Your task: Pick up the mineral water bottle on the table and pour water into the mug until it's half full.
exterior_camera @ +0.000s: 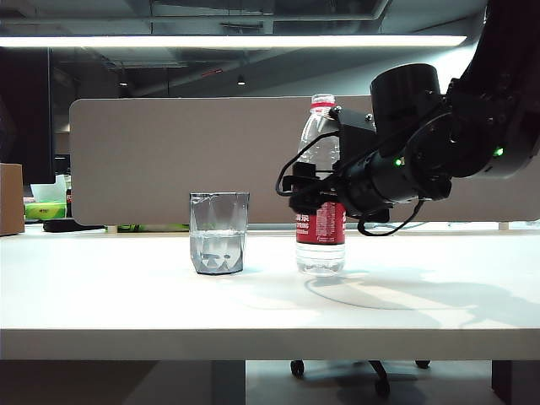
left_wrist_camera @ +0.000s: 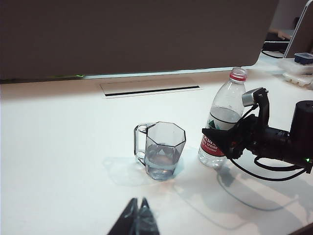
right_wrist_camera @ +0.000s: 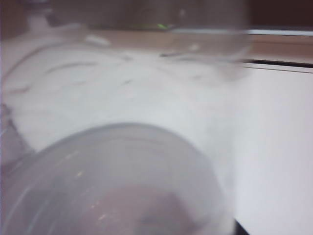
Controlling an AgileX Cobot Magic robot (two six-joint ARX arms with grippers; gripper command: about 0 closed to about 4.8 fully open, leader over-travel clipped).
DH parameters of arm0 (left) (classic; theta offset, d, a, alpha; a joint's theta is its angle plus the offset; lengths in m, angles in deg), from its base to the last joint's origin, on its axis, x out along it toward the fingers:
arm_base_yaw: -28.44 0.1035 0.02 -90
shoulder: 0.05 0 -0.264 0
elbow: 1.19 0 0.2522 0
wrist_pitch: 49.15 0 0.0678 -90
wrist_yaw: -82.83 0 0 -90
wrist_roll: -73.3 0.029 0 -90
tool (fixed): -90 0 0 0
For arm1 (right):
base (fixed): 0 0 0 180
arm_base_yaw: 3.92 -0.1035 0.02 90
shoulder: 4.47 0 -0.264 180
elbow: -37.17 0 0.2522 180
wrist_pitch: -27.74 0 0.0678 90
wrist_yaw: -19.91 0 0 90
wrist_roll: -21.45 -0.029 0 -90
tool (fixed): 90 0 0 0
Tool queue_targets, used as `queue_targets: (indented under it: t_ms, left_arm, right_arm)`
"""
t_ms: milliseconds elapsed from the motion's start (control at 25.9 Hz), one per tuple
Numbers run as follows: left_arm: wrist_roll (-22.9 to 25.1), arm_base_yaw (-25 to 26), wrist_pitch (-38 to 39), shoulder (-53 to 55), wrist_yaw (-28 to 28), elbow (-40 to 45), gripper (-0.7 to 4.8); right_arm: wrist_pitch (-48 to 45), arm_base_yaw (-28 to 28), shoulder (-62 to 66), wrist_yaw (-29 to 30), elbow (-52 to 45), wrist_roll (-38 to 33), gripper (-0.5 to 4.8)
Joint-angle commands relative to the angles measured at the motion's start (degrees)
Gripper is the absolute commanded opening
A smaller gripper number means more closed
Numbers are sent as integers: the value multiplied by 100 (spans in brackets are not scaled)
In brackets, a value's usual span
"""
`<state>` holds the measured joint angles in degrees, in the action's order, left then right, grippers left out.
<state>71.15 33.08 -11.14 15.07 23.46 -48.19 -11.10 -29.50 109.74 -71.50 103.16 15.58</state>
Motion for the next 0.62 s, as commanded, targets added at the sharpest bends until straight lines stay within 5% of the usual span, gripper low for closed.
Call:
queue_targets:
  t_ms: [39, 116, 501, 540, 578, 617]
  left_arm:
    - [24, -2, -70, 0, 2, -17, -5]
    - [24, -2, -72, 0, 2, -15, -5]
    - [24, -2, -81, -46, 2, -13, -5]
    - [22, -4, -87, -107, 7, -13, -5]
    - [24, -4, -74, -151, 2, -13, -5]
    - [17, -4, -63, -264, 0, -2, -5]
  right_arm:
    - [-94, -4, -7, 37, 28, -39, 420]
    - [-11, -4, -24, 37, 26, -39, 479]
    - [52, -20, -1362, 9, -1305, -44, 479]
    - [52, -20, -1742, 9, -1676, -160, 456]
    - [46, -20, -1985, 11, -1910, -238, 346]
    - [46, -20, -2396, 33, -2264, -293, 171]
